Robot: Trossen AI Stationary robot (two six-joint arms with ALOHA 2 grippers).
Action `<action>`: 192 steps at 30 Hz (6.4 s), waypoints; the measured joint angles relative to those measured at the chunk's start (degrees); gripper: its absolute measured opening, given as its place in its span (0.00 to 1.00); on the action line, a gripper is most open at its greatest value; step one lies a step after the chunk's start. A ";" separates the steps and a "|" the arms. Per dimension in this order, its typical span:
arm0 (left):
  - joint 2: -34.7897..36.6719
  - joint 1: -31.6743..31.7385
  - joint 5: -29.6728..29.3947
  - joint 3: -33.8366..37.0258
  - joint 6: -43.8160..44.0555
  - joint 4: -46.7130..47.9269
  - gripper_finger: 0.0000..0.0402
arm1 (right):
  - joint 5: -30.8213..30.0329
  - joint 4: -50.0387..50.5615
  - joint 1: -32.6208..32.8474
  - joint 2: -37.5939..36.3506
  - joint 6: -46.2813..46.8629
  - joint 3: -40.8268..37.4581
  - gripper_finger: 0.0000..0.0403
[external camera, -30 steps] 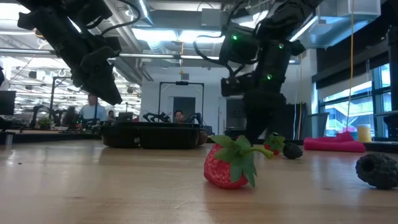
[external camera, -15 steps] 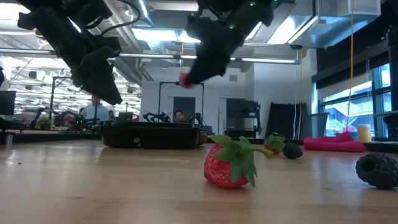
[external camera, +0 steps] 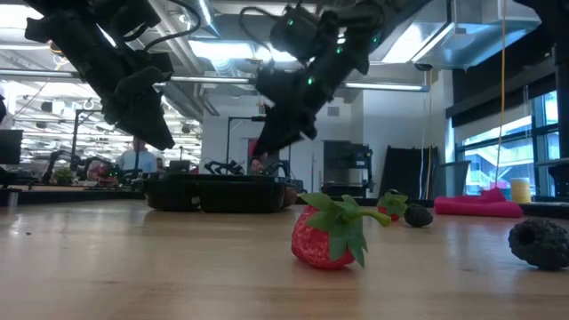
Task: Pick and placing Produce into tupperware
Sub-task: Put the pink peach into the black bin, then put the red strawberry into the black bin, then put the blackberry into the black bin
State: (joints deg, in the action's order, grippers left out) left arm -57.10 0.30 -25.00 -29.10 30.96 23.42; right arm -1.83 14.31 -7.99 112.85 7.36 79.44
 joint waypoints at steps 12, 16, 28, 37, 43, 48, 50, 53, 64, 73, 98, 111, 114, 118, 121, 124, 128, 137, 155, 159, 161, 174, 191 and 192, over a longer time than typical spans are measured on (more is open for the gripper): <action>0.00 0.00 0.01 0.00 -0.02 0.13 0.45 | 0.00 -0.33 0.00 2.00 -1.66 -0.04 0.51; 0.00 0.00 0.00 0.00 -0.03 0.14 0.45 | 0.02 3.77 0.00 0.69 -1.80 -0.04 0.59; -0.02 0.00 -0.01 0.00 -0.04 1.49 0.45 | -2.39 45.22 6.51 -9.24 7.38 -0.02 0.63; -0.02 0.00 -0.01 0.00 0.01 1.44 0.45 | -6.58 44.98 10.23 -9.30 2.89 -5.15 0.63; -0.02 0.00 0.01 0.00 0.02 1.44 0.45 | -6.69 43.05 11.12 -9.28 4.06 -10.80 0.63; -0.02 0.00 0.00 0.00 0.02 1.44 0.45 | -6.69 39.63 12.02 -9.28 1.48 -14.47 0.63; -0.02 0.00 -0.01 0.00 0.03 1.44 0.45 | -6.64 37.86 12.04 -9.28 1.51 -15.69 0.63; -0.02 0.00 -0.01 0.00 0.04 1.42 0.45 | -6.13 35.85 11.98 -9.28 1.52 -17.26 0.63; -0.02 0.01 -0.01 0.00 0.11 1.40 0.45 | -4.07 33.75 11.89 -9.26 2.82 -18.12 0.82; -0.02 0.00 -0.01 0.00 0.02 1.40 0.45 | -4.11 33.29 11.89 -9.26 5.80 -18.12 0.91; -0.02 0.00 -0.01 0.00 -0.02 1.40 0.45 | -4.61 23.39 8.51 -9.24 2.90 -18.12 0.78; -0.02 0.00 -0.01 0.00 -0.04 1.42 0.45 | -2.38 21.66 7.34 -9.30 4.20 -20.62 0.58; -0.02 0.01 -0.01 0.00 -0.04 1.40 0.45 | -2.05 20.18 7.39 -9.57 4.53 -22.17 0.52; -0.02 0.01 -0.01 0.00 -0.04 1.40 0.45 | -1.91 18.57 7.41 -9.52 4.23 -22.88 0.45; -0.02 0.02 -0.01 0.00 -0.04 1.40 0.45 | -1.92 17.74 7.43 -9.52 3.63 -22.95 0.40; -0.02 0.01 -0.01 0.00 -0.04 1.40 0.45 | -1.92 17.43 7.43 -9.50 2.77 -22.99 0.38; -0.02 0.00 -0.01 0.00 -0.04 1.40 0.45 | -1.94 17.29 7.43 -9.46 2.82 -23.02 0.39; -0.02 0.02 -0.01 0.00 -0.05 1.40 0.45 | -2.31 19.64 7.41 -8.88 1.68 -19.78 0.37; 0.00 0.02 -0.03 0.00 -0.03 1.39 0.45 | -2.97 -6.93 2.57 -5.82 -11.96 -2.34 0.39; 0.00 0.02 -0.01 0.00 -0.02 1.42 0.45 | -2.58 -9.53 0.34 -2.75 -10.78 -2.38 0.39; -0.01 0.02 -0.01 0.00 -0.04 1.40 0.45 | -2.60 -9.53 -0.45 -1.39 -9.66 -2.41 0.39; -0.02 0.02 -0.01 0.00 -0.04 1.44 0.45 | -2.43 -7.72 -1.66 0.97 -6.07 -2.45 0.42; -0.01 0.01 -0.01 0.00 -0.02 1.44 0.45 | -2.43 -5.83 -1.50 0.78 -6.68 -2.43 0.68; -0.01 0.00 -0.01 0.00 -0.02 1.44 0.45 | -2.43 -5.42 -1.24 0.63 -7.28 -2.43 0.69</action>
State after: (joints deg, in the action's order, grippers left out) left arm -57.11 0.30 -25.02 -29.10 30.94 24.86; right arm -4.25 8.89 -9.23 113.48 0.07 77.01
